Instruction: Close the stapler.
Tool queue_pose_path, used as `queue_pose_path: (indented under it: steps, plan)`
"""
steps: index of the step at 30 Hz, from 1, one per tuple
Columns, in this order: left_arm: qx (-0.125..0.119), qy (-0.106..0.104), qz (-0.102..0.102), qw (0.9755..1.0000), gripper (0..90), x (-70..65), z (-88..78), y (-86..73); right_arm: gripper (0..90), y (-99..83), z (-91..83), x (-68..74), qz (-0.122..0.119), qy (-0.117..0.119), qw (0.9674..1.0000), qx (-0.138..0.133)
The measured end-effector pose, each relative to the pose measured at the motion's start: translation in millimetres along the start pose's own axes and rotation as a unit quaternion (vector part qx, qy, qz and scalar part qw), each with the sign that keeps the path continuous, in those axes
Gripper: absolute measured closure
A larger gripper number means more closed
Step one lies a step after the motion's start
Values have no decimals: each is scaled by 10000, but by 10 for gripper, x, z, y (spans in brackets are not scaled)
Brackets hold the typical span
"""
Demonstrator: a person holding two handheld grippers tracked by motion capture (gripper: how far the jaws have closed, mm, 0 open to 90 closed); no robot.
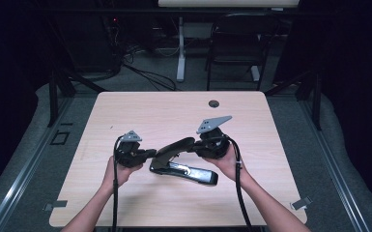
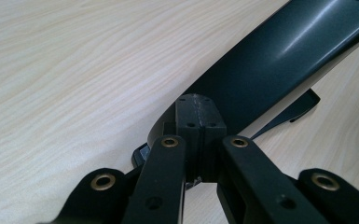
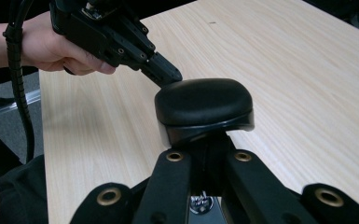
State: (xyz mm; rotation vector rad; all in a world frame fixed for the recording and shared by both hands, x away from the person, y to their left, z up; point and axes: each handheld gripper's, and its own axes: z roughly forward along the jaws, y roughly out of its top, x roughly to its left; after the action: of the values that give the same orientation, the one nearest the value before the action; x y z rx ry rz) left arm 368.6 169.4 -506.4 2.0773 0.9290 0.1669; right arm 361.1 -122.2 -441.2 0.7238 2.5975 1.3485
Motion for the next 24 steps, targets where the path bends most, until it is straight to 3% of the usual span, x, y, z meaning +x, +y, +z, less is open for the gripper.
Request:
queue_pose_path:
  steps: [9,24]
  plan:
    - [10,-60,-75,10000,900,-9,18,-7,900,-113,-66,-79,183,47,9998,11]
    - [34,-79,-9,10000,900,-57,68,11,900,-285,-124,-290,621,21,9981,-43]
